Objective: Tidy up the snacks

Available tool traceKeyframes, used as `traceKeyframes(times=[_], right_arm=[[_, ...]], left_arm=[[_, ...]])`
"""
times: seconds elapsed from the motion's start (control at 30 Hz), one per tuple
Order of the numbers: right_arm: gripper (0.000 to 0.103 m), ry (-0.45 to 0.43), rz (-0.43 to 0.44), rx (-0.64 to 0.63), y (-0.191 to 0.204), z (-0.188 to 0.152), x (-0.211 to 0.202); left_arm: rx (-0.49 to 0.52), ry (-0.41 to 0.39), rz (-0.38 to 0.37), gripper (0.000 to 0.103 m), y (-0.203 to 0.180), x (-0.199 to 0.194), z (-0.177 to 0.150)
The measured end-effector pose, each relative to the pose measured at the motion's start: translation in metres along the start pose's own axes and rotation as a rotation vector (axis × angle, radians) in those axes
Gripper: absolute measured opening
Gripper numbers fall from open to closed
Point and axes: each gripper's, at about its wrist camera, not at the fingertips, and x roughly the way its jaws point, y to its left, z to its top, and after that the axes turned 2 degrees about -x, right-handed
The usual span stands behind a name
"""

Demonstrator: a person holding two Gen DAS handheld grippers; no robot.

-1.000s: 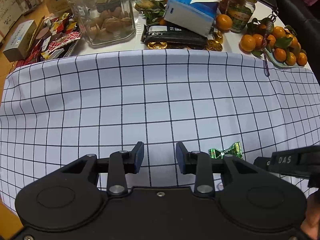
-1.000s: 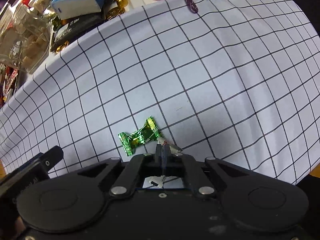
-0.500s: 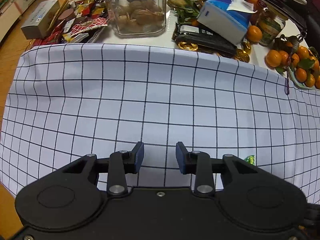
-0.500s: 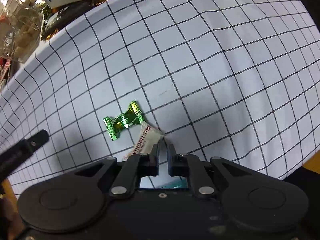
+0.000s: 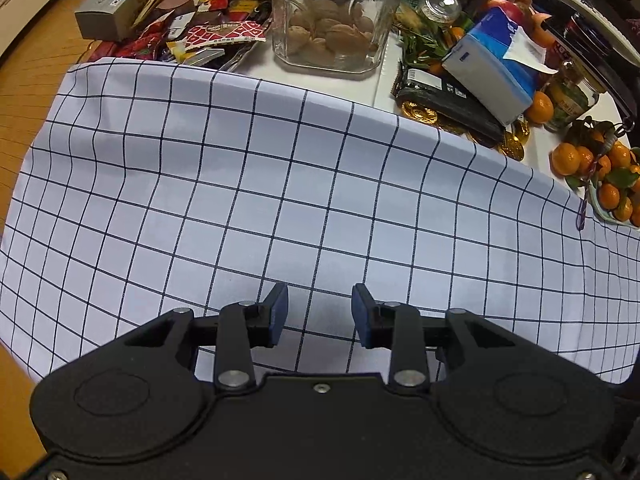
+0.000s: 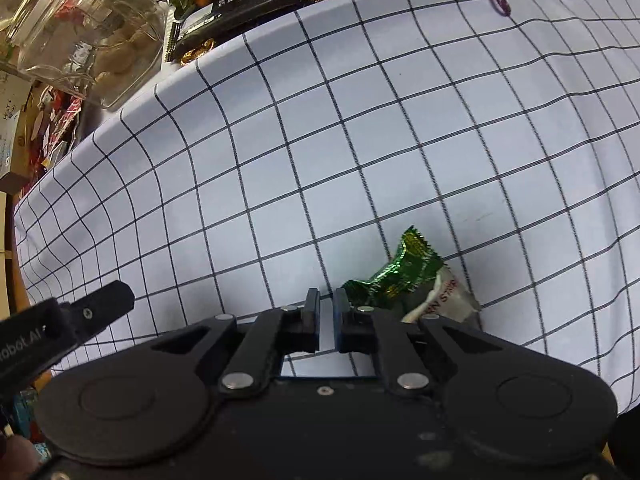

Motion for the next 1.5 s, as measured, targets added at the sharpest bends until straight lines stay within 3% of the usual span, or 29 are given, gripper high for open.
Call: traceKeyframes(times=[0.13,0.37,0.47,0.6,0.9,1.1,1.3,1.5], right_arm=[[0.009,-0.010,0.008,0.013,-0.006,0.003,-0.018],[0.009,-0.039,-0.268,-0.094,-0.044,-0.008,-0.039],[0.009,0.011,-0.296,-0.131,-0.046,-0.010,-0.024],[0.008,0.084,-0.226,-0.097,-0.044,-0.011,-0.007],[0.008,-0.118,-0.107,-0.112,-0.003,0.008,0.002],[0.012,-0.170,0.029,0.073,-0.003,0.022,-0.007],[0.017,-0.236,0.055,0.164,-0.003,0.027,-0.028],[0.018,-0.236,0.017,0.139,0.002,0.021,-0.029]], left_arm=[[-0.010,0.004,0.012,0.043,0.003,-0.001,0.000],[0.020,0.006,0.016,0.043,-0.001,-0.003,-0.004],[0.026,0.009,0.011,0.043,-0.003,-0.004,-0.005],[0.011,0.007,0.002,0.043,0.001,-0.006,-0.003],[-0.046,0.008,-0.032,0.043,0.017,-0.012,0.004],[-0.088,0.016,-0.036,0.043,0.029,-0.013,0.005],[-0.093,0.015,-0.042,0.043,0.032,-0.014,0.005],[-0.064,0.023,-0.036,0.043,0.021,-0.006,0.008]])
